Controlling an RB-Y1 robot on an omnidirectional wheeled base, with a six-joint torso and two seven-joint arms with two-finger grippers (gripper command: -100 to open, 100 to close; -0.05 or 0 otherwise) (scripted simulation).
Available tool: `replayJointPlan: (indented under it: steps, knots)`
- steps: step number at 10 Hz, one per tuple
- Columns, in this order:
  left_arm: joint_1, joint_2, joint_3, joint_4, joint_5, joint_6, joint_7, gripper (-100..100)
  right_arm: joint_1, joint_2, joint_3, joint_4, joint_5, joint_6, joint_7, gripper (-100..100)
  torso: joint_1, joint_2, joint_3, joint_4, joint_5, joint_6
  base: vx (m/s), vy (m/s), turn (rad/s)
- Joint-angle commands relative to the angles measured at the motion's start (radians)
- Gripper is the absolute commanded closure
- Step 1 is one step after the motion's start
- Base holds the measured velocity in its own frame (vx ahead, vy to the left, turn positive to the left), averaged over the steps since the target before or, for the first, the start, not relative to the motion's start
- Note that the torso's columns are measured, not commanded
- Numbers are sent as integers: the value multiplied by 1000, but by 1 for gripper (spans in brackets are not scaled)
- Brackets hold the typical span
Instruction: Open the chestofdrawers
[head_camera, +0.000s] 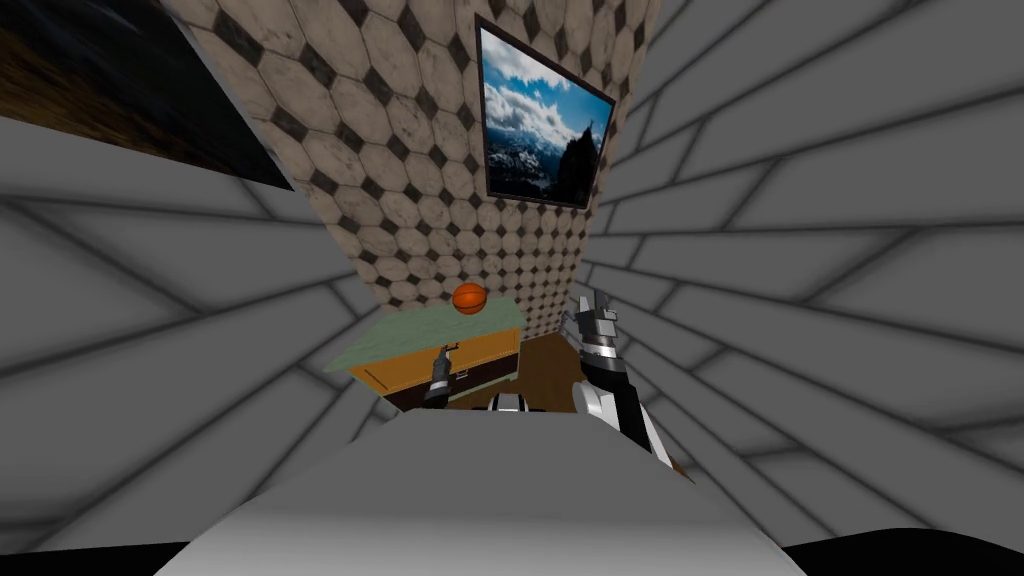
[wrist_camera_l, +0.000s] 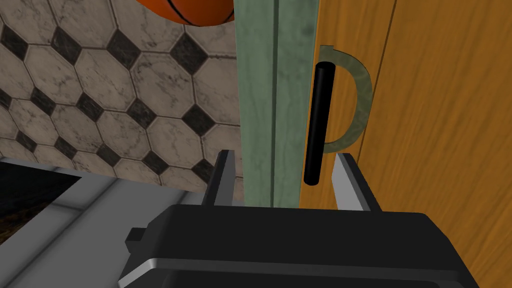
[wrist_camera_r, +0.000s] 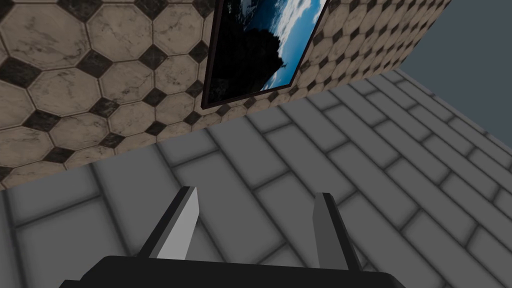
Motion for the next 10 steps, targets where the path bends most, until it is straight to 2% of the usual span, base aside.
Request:
replayJointPlan:
  steps: [1,3,4,8,10]
  knots:
    - [76,4,-32,-52,-47,-29,49,100,0,0,0,0,0,0,0,0,-2,0,-1,0,0,1,183,-48,217]
    - [147,8,-55,-90,-82,-50,86,100,0,0,0,0,0,0,0,0,1,7,4,2,0,1,159,-35,186]
    - [147,8,-55,-90,-82,-50,86,100,0,0,0,0,0,0,0,0,3,8,6,1,3,3,88,-11,72]
    - [271,17,-103,-167,-152,-92,159,100,0,0,0,0,0,0,0,0,-1,6,4,2,0,2,105,-28,177]
    - [261,18,-99,-152,-147,-94,156,100,0,0,0,0,0,0,0,0,0,9,5,2,0,2,73,-35,35]
